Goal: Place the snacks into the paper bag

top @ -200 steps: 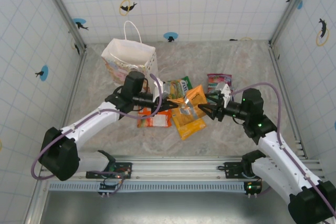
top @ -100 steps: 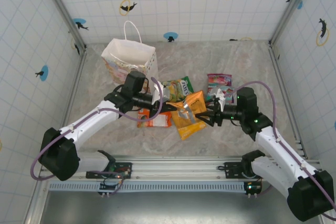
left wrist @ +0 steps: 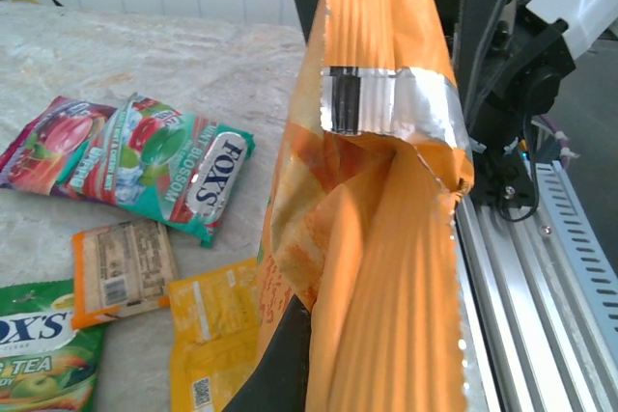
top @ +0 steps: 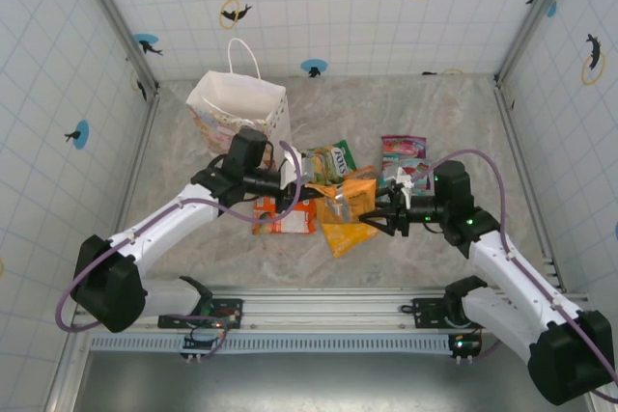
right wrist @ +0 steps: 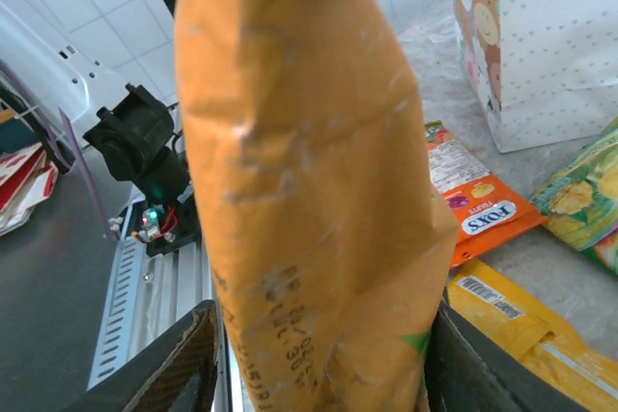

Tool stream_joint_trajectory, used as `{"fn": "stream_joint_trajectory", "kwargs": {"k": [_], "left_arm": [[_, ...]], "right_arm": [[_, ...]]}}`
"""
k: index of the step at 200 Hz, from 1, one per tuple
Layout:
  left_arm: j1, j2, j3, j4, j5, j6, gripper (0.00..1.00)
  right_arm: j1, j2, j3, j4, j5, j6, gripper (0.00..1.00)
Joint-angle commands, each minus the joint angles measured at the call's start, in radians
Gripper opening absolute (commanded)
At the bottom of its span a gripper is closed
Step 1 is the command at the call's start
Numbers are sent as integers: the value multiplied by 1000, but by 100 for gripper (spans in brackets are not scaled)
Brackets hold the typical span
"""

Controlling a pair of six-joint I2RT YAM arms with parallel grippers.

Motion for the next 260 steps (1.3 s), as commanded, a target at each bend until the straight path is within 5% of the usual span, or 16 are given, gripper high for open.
{"fn": "stream_joint_trajectory", "kwargs": {"k": [1,70,192,211,241,260], "left_arm": [[-6,10,32,12,-16,15,0],[-6,25,50,13,60,22,0],[-5,10,14,100,-55,-137,1],[-5,12,10,112,-73,-158,11],[-5,5,10,133,-135,-209,43],[-4,-2,7,136,-197,-247,54]], "right_arm": [[19,10,4,46,-50,26,56],[47,47,-10,92,-9,30,55],[48,-52,-49,118,114,19,11],[48,-66,-57,132,120,35,6],[48,-93,-71,182,178,62,5],[47,-117,-81,213,259,102,4]]}}
